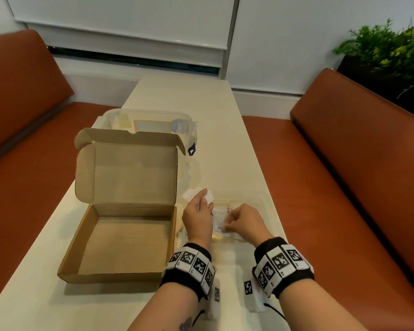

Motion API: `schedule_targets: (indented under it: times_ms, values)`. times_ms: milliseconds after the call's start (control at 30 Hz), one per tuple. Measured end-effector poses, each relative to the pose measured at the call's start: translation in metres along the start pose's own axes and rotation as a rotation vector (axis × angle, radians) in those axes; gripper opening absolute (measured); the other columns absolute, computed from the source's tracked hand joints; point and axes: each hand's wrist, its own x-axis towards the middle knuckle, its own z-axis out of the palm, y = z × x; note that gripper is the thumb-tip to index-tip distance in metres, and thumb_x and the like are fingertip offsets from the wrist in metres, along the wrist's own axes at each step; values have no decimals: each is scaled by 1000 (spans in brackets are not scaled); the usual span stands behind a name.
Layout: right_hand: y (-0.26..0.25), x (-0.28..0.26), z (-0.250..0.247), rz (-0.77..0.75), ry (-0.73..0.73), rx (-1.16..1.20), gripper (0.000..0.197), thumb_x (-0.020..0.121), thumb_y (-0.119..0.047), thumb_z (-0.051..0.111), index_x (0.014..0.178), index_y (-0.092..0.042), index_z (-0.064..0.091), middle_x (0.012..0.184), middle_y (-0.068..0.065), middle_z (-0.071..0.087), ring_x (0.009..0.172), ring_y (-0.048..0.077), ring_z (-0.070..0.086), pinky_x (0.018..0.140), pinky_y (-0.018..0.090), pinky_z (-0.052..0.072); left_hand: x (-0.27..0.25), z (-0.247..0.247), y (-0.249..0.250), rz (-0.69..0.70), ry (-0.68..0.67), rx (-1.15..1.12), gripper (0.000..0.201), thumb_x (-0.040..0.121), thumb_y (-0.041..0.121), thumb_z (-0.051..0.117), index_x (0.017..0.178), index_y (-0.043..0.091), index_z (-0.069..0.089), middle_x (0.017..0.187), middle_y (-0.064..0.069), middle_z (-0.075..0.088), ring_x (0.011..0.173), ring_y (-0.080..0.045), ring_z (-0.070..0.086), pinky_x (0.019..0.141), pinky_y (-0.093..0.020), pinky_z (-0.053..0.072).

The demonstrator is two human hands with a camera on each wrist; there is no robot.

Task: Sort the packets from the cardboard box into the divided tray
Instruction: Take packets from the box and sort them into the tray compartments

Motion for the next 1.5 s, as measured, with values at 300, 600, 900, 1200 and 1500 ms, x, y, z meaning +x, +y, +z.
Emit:
schedule_targets:
  times_ms: [300,600,900,1200,1500]
  values:
    - [1,2,18,-161,136,-286,9,78,-8,67,73,-15,63,85,-1,47,91,21,51,70,19,36,1,-1,-1,-10,-22,-24,29,97,0,45,117,5,65,121,-1,57,113,-19,58,79,-15,55]
    - [-1,5,26,-241,209,-457,23,76,-29,70,90,-17,56,101,1,53,96,20,44,78,29,42,-2,-1,4,-16,-79,-65,39,96,-3,43,109,26,65,130,-3,53,115,-28,58,72,-15,56]
    - [-1,7,21,-183,212,-260,21,78,-22,69,85,-19,50,90,1,51,86,18,44,69,27,38,-3,-2,6,-32,-117,-94,41,95,-5,44,120,24,59,124,1,50,109,-23,60,72,-19,57]
    - [-20,11,-5,-138,313,377,16,76,-26,76,84,-18,65,83,2,62,71,10,52,62,18,40,-4,-4,5,-51,-217,13,69,84,1,68,140,32,44,131,4,47,109,-16,61,79,-33,59]
    - [-15,16,-13,-40,250,521,22,73,-18,80,78,-3,65,63,2,56,56,10,48,54,16,41,-4,-4,8,-73,-331,2,55,88,-1,61,129,33,49,136,0,40,109,-22,60,71,-28,59]
